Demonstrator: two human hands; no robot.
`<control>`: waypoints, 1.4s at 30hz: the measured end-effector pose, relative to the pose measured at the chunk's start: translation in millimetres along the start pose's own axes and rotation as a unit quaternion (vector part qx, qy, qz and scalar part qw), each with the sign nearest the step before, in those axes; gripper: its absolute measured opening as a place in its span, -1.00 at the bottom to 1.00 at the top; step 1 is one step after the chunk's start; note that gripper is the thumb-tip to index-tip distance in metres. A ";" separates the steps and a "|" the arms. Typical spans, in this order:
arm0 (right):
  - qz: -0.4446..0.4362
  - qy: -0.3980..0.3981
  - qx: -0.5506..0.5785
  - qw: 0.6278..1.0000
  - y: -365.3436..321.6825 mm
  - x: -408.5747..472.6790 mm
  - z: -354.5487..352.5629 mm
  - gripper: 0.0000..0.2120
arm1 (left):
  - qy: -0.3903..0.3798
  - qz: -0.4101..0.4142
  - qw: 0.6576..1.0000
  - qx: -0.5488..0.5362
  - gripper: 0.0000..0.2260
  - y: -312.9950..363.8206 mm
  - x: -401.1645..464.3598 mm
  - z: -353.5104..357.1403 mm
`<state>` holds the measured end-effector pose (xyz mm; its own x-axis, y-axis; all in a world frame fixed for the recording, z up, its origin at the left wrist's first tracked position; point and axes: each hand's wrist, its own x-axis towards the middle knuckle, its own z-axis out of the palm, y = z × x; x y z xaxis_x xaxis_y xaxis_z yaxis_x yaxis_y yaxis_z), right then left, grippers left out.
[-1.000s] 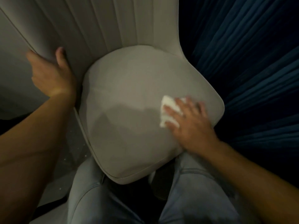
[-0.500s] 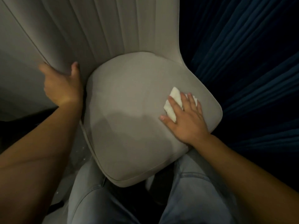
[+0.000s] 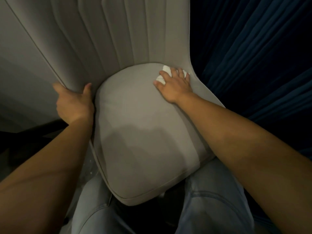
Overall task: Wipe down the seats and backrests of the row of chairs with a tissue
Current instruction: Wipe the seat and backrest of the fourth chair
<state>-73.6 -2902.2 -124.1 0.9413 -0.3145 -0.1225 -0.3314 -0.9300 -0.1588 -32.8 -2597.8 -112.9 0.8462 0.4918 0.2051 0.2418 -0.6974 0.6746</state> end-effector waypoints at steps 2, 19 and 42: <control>-0.012 0.000 0.002 1.000 -5.3 10.0 -1.4 -0.36 | -0.001 0.001 1.000 0.000 -0.32 0.5 -0.2 -0.6; 0.018 0.041 0.030 0.999 85.0 -181.0 -4.9 -0.38 | -0.006 0.003 1.000 0.012 -0.32 -0.5 -1.2 -0.9; 0.042 0.010 0.004 0.999 99.7 -211.9 -11.9 -0.44 | -0.017 0.020 0.999 0.026 -0.32 1.6 0.4 -4.7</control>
<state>-305.4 -2930.5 -102.3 0.9110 -0.3956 -0.1163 -0.4102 -0.8983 -0.1574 -34.3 -2596.3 -108.4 0.8711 0.4454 0.2069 0.2309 -0.7433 0.6278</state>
